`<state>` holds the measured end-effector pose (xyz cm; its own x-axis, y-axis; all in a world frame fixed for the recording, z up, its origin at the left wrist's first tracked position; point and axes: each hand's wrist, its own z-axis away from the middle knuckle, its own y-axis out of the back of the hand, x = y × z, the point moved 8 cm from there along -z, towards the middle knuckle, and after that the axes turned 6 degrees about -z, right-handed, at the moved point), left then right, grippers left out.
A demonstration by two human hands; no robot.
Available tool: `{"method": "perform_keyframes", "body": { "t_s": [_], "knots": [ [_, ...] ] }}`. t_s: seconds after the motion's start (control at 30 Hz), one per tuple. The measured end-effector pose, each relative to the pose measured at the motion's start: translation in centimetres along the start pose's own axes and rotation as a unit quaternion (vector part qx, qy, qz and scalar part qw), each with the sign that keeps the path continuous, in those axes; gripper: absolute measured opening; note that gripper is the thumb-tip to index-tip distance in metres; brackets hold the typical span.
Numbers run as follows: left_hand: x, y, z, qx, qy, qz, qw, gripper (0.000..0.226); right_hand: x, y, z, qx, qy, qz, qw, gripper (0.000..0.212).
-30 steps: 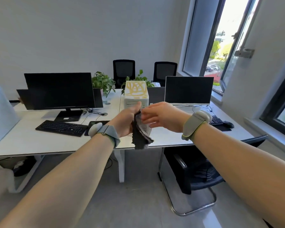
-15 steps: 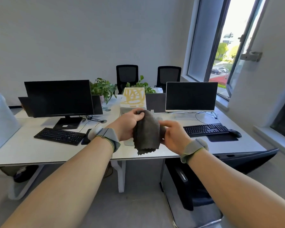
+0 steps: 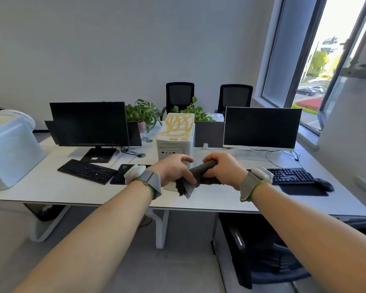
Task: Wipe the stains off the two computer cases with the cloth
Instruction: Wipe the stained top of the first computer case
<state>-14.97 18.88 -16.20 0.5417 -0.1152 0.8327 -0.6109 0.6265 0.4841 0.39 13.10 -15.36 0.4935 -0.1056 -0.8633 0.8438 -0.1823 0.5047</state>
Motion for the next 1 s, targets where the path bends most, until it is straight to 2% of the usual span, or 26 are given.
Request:
{"method": "perform_keyframes", "body": {
  "t_s": [0.17, 0.23, 0.33, 0.47, 0.53, 0.63, 0.77, 0.83, 0.9, 0.97, 1.0],
  "knots": [
    [1.1, 0.8, -1.5, 0.018, -0.023, -0.128, 0.991, 0.019, -0.9, 0.9, -2.1, 0.017, 0.016, 0.052, 0.998, 0.046],
    [1.4, 1.2, -2.3, 0.026, -0.032, -0.147, 0.988, 0.013, -0.4, 1.1, -2.8, 0.066, -0.007, 0.060, 0.996, 0.059],
    [0.6, 2.2, -3.3, 0.028, -0.025, -0.107, 0.994, 0.016, 0.1, 0.0, -3.1, 0.137, -0.051, 0.001, 0.989, 0.064],
    [-0.6, 2.9, -4.8, -0.012, -0.040, 0.024, 0.999, 0.024, 0.0, -5.3, -4.7, 0.038, -0.088, -0.173, 0.980, 0.039],
    [-0.9, 3.7, -6.3, -0.054, -0.060, 0.076, 0.994, 0.033, -0.1, -6.4, -6.4, 0.042, -0.095, -0.237, 0.966, 0.033],
    [-1.2, 4.9, -7.6, -0.092, -0.077, 0.082, 0.989, 0.045, -0.4, -6.3, -8.4, 0.061, -0.071, -0.250, 0.964, 0.021],
    [-1.7, 8.8, -10.6, 0.003, -0.088, -0.014, 0.996, 0.040, -1.2, -6.7, -11.9, 0.094, -0.054, -0.188, 0.976, 0.024],
    [-2.6, 10.7, -12.7, 0.011, -0.084, -0.036, 0.996, 0.043, -1.3, -7.4, -14.2, 0.113, -0.054, -0.154, 0.980, 0.033],
    [-3.8, 12.3, -14.7, -0.026, -0.091, -0.040, 0.995, 0.043, -1.2, -8.4, -16.2, 0.126, -0.068, -0.179, 0.973, 0.033],
    [-4.5, 13.1, -16.4, -0.087, -0.114, -0.017, 0.990, 0.045, -0.9, -9.6, -17.9, 0.133, -0.077, -0.231, 0.961, 0.019],
    [-4.7, 13.2, -17.0, -0.121, -0.124, 0.005, 0.985, 0.046, -0.8, -10.1, -18.7, 0.141, -0.076, -0.235, 0.959, 0.019]
  ]
}}
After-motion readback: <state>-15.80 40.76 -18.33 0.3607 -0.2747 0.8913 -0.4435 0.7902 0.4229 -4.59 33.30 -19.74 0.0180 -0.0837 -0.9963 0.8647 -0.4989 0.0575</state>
